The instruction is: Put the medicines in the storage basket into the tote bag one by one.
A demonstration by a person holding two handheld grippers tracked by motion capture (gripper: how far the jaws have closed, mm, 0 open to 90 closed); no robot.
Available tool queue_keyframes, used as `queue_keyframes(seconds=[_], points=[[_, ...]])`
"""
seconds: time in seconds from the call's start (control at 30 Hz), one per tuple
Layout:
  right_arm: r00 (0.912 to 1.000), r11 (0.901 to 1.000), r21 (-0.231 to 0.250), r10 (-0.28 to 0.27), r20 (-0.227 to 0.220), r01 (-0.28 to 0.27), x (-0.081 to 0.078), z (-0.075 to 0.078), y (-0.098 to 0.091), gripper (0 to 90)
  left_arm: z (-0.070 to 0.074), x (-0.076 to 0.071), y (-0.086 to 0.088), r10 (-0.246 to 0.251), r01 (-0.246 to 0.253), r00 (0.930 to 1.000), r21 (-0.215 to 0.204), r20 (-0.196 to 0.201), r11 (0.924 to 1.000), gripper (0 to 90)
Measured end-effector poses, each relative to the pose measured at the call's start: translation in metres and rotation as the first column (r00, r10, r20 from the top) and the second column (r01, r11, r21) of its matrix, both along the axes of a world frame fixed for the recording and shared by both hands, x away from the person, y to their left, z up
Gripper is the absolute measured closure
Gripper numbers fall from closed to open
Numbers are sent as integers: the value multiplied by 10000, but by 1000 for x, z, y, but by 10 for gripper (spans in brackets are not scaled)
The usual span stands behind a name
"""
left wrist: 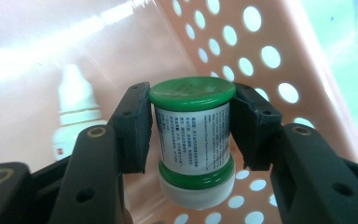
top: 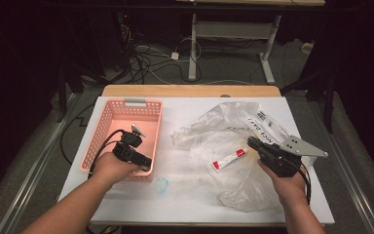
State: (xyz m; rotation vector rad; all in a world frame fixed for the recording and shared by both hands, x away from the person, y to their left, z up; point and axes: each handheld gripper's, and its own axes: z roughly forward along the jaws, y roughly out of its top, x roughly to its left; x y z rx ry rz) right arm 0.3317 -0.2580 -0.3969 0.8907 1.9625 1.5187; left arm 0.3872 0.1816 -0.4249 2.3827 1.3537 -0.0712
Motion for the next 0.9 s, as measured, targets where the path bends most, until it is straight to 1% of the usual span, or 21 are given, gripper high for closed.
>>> queue_keyframes(seconds=[0.07, 0.1, 0.17, 0.2, 0.23, 0.33, 0.37, 0.4, 0.43, 0.5, 0.57, 0.63, 0.67, 0.73, 0.77, 0.8, 0.83, 0.9], points=[[10000, 10000, 31, -35, -72, 35, -1, 0, 0, 892, 1, -4, 1, -63, 64, 9995, -48, 295, 10000, 505], [10000, 10000, -22, -15, -11, 15, 0, 0, 0, 892, 2, -5, 1, 31, -27, 9993, -118, 372, 9999, 505], [10000, 10000, -11, -44, 24, 44, -1, 0, 0, 892, 3, -6, 3, 209, -194, 9987, -321, 464, 9993, 505], [10000, 10000, -13, -46, 31, 46, -1, 0, 0, 892, 4, -7, 4, 263, -234, 9975, -440, 662, 9988, 505], [10000, 10000, -35, -35, 64, 35, -1, 0, 0, 892, 6, -8, 5, 277, -234, 9966, -556, 772, 9982, 505], [10000, 10000, -41, -36, 77, 37, -1, 0, 0, 892, 9, -10, 8, 439, -331, 9922, -932, 1168, 9951, 505], [10000, 10000, -43, -48, 82, 49, -1, 0, 0, 892, 9, -11, 9, 549, -404, 9899, -1115, 1307, 9929, 505], [10000, 10000, -36, -68, 72, 69, -1, 0, 0, 892, 9, -12, 11, 721, -532, 9883, -1395, 1342, 9888, 505], [10000, 10000, -9, -93, 22, 93, -2, 0, 0, 892, 9, -13, 13, 871, -636, 9859, -1620, 1428, 9847, 505], [9999, 9999, -16, -105, 37, 105, -2, 0, -1, 892, 9, -16, 16, 964, -677, 9795, -1617, 1768, 9845, 505], [9999, 9999, -28, -116, 36, 116, -2, -1, -1, 892, 9, -20, 17, 1038, -698, 9701, -1573, 2193, 9851, 505], [9999, 9999, -56, -112, 58, 113, -1, -1, -1, 892, 9, -24, 18, 1201, -764, 9613, -1786, 2481, 9810, 505], [9999, 9999, -68, -111, 59, 112, -1, -1, -1, 892, 9, -26, 18, 1244, -774, 9555, -1796, 2673, 9807, 505], [9999, 9999, -64, -118, 57, 119, -1, -2, 0, 892, 9, -29, 18, 1277, -749, 9474, -1847, 2935, 9799, 505], [9999, 9999, -68, -123, 67, 124, -1, -2, 0, 892, 9, -30, 18, 1308, -745, 9452, -1923, 2992, 9785, 505], [9999, 9999, -89, -108, 71, 109, -1, -2, 1, 892, 9, -30, 19, 1324, -733, 9454, -2015, 2979, 9767, 505], [9999, 9999, -77, -100, 51, 100, -1, -2, 1, 893, 9, -31, 20, 1260, -663, 9471, -2044, 2951, 9766, 505], [9999, 9999, -74, -109, -2, 109, -2, -2, 1, 893, 9, -33, 22, 1382, -725, 9365, -2079, 3221, 9755, 505]])
